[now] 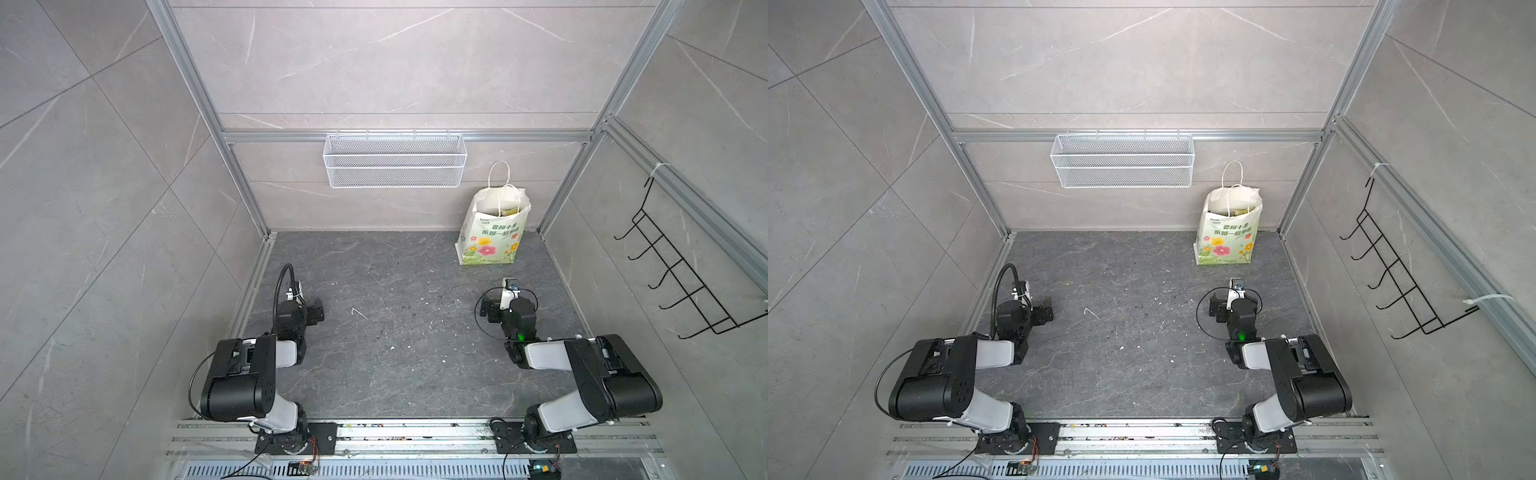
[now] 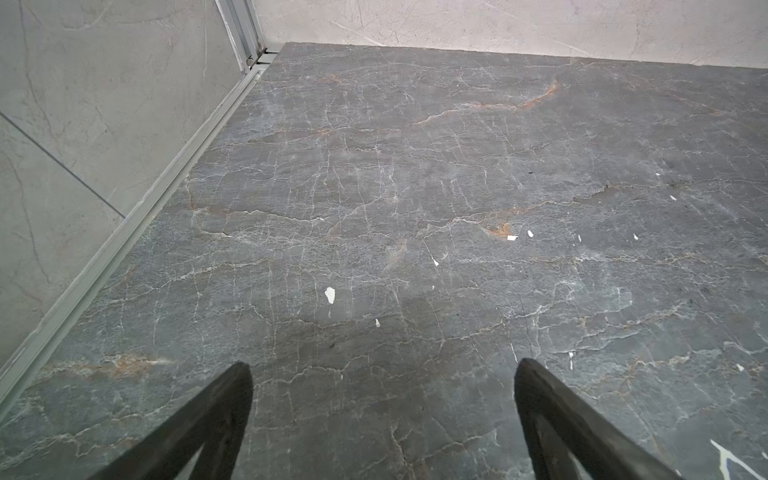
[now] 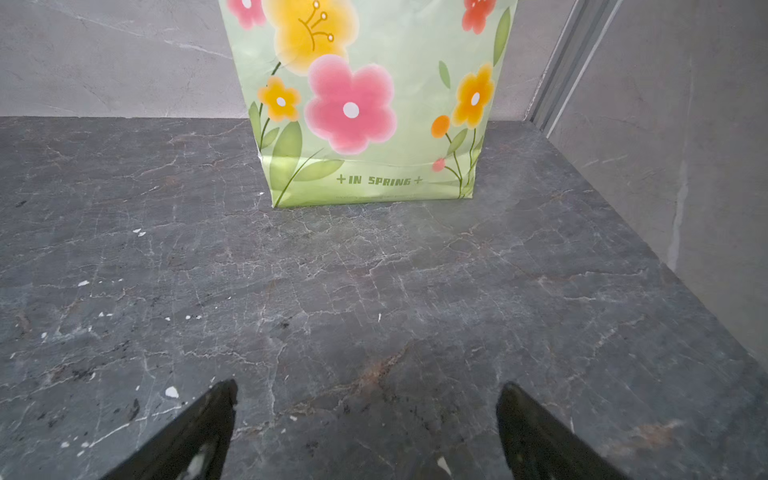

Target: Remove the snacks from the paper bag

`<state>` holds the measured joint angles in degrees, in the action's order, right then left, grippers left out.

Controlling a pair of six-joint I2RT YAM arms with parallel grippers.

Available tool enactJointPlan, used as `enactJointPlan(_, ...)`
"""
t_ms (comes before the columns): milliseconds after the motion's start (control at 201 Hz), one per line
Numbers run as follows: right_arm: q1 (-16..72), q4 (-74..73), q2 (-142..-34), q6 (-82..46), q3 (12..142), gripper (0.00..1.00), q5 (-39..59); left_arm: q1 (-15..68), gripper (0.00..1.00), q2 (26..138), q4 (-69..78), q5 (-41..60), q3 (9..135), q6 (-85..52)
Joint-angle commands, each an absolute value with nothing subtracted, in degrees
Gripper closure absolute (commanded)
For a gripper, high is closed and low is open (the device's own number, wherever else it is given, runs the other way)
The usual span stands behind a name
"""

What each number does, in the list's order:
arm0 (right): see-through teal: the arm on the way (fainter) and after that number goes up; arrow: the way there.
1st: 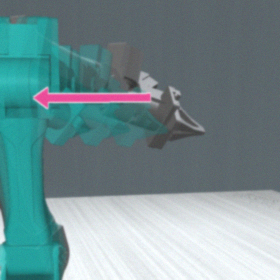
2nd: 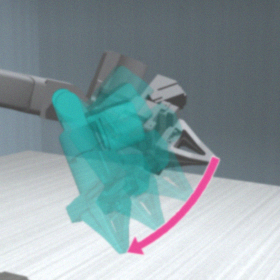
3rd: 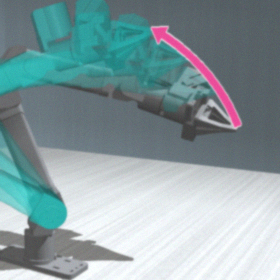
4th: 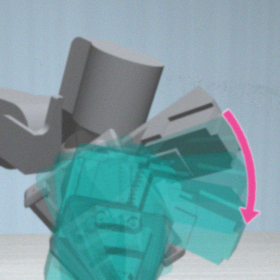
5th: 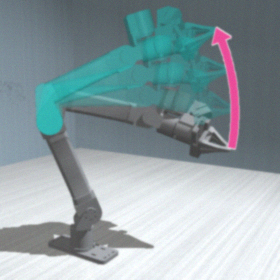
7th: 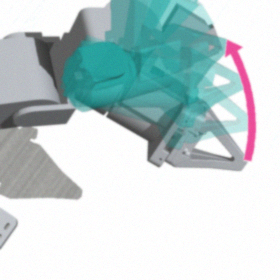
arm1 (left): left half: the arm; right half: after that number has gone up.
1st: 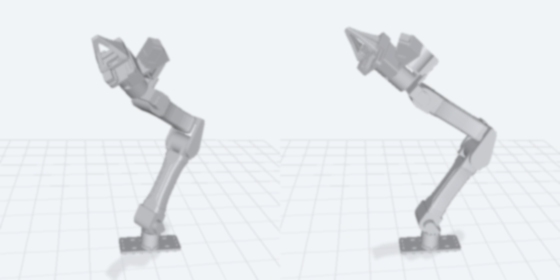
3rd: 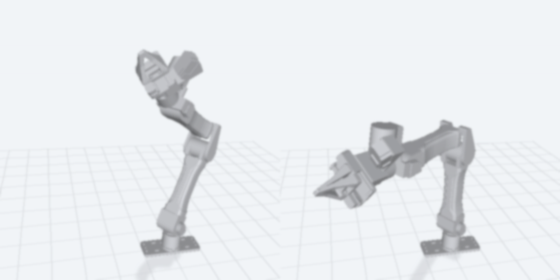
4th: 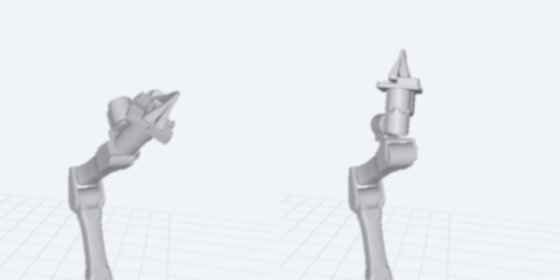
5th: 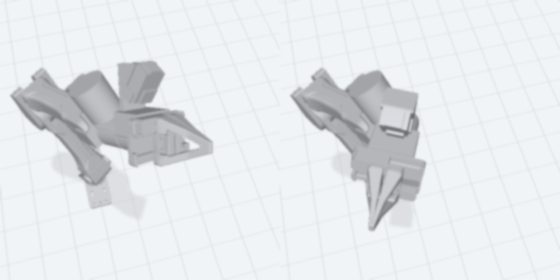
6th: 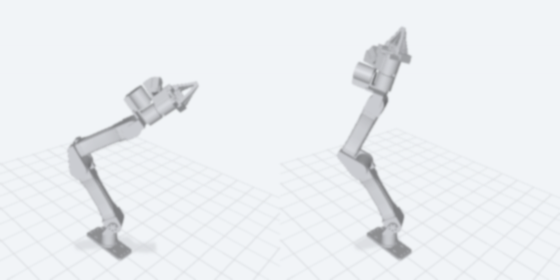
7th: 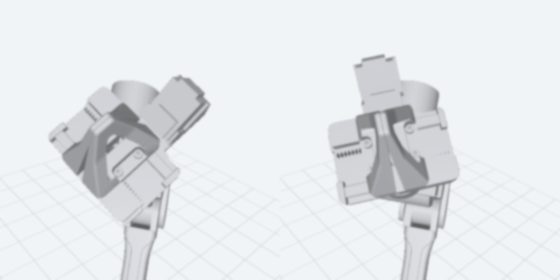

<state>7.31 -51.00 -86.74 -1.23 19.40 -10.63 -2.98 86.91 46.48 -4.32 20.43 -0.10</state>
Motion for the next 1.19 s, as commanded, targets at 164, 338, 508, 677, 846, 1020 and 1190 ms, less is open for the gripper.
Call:
enactJointPlan(164, 7.29, -50.78, -87.01, -0.35, 20.46, 0.01, -10.09, -2.97, 0.00, 86.13, 48.13, -4.31, 20.90, -0.79)
enactJointPlan(338, 7.29, -50.80, -87.01, -0.43, 20.43, 0.01, -10.03, -2.98, 0.00, 86.17, 48.13, -4.31, 20.91, -0.86)
enactJointPlan(508, 7.30, -50.69, -87.01, -0.45, 20.43, 0.01, -10.08, -2.97, 0.00, 86.13, 48.17, -4.02, 20.89, -0.87)
enactJointPlan(677, 7.35, -50.78, -87.01, -0.43, 20.48, 0.01, -10.03, -2.94, 0.00, 86.13, 48.16, -4.04, 20.89, -0.87)
enactJointPlan(846, 7.49, -47.89, -83.08, -1.07, 21.01, 0.01, -13.49, -2.20, 0.00, 82.97, 47.31, -4.31, 20.60, 0.25)
enactJointPlan(1020, 7.49, -17.22, -62.55, -7.62, 27.95, 0.11, -14.96, 7.94, 0.10, 61.82, 29.18, -12.35, 23.95, 0.60)
enactJointPlan(1190, 6.34, -4.07, -61.89, -13.65, 38.62, 0.17, -18.32, 13.36, 0.32, 62.15, 19.44, -6.32, 38.77, -7.44)
